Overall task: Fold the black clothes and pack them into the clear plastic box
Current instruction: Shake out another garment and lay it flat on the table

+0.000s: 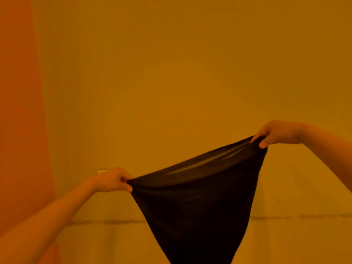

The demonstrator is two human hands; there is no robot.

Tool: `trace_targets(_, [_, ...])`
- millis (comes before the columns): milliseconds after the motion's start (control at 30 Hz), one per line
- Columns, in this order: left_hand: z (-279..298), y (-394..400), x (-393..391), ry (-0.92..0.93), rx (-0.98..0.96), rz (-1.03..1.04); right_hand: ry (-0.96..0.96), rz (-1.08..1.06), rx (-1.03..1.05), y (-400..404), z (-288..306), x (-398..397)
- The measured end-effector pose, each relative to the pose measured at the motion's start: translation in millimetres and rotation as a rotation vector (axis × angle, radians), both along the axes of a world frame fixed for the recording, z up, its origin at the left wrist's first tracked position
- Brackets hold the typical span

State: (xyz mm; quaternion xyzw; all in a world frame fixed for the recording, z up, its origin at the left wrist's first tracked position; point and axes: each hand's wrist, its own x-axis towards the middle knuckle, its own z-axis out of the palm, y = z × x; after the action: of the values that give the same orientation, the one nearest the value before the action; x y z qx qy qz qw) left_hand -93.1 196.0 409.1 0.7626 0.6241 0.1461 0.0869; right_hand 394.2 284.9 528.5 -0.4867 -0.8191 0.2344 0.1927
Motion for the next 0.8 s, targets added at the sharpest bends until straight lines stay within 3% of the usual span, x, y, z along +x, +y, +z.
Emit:
trace_targets(100, [12.5,-2.7,-10.0,-0.59,0.191,0.076,0.033,-0.039,0.064,1.2,-7.1,12.3])
trace_targets(200, [22.6,-0.5,-8.7,-1.065,0.231,0.08,0.181,-0.027,0.04,0.5,-12.5,18.9])
trace_targets(300, [44.7,0.5,-0.5,-1.359,0.254,-0.056,0.432,0.086,-0.043,3.6,-17.9,20.3])
trace_targets(433, [71.3,3.9,7.4,-1.551,0.307,-0.246,0.86,0.273,-0.081,1.2,-22.0,9.7])
trace_targets(500, [81.6,4.2,10.3,-1.529,0.29,-0.305,0.961,0.31,-0.09,1.3,-24.6,5.3])
trace_targets(600, [90.9,1.3,12.4,-1.281,0.24,-0.27,0.961,0.291,-0.103,4.2,-26.5,6.8])
trace_targets(800, [103.7,-12.8,6.0,-0.499,0.168,-0.056,0.448,0.108,0.005,-7.8,-18.1,20.9])
